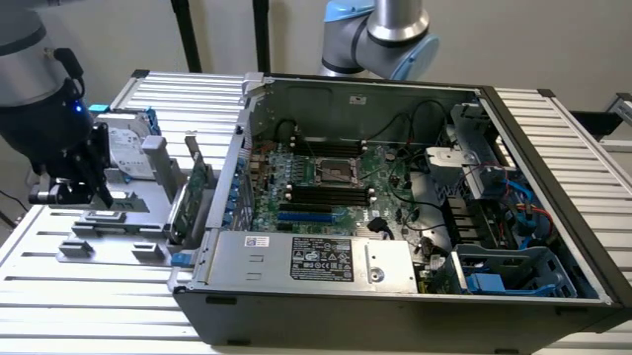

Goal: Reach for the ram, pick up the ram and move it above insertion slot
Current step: 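Pick up the ram and move it above insertion slot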

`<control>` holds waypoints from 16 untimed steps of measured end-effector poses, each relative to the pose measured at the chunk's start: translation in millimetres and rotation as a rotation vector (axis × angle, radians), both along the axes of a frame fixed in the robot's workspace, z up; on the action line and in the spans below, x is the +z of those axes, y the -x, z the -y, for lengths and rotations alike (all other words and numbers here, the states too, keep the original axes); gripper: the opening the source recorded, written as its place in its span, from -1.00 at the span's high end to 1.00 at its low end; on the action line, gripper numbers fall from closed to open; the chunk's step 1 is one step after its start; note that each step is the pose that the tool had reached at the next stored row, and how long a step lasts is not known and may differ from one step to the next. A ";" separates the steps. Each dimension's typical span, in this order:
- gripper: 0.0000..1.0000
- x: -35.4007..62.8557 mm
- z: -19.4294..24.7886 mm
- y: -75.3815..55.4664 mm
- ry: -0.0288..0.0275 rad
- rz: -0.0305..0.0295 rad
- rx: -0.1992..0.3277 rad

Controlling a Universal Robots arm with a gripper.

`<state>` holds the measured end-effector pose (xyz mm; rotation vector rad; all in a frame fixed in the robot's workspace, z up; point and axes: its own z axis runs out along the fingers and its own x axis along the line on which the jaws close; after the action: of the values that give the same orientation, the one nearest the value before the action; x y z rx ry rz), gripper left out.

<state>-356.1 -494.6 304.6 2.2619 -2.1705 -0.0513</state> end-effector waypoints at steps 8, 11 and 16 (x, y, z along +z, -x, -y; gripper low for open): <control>0.72 36.6 0.2 -14.8 -0.0127 -0.0008 0.029; 0.72 50.3 0.3 -22.8 -0.0170 -0.0019 0.037; 0.72 72.6 0.3 -44.9 -0.0230 -0.0063 0.040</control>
<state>-311.2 -494.9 377.2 2.3126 -2.1325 -0.0835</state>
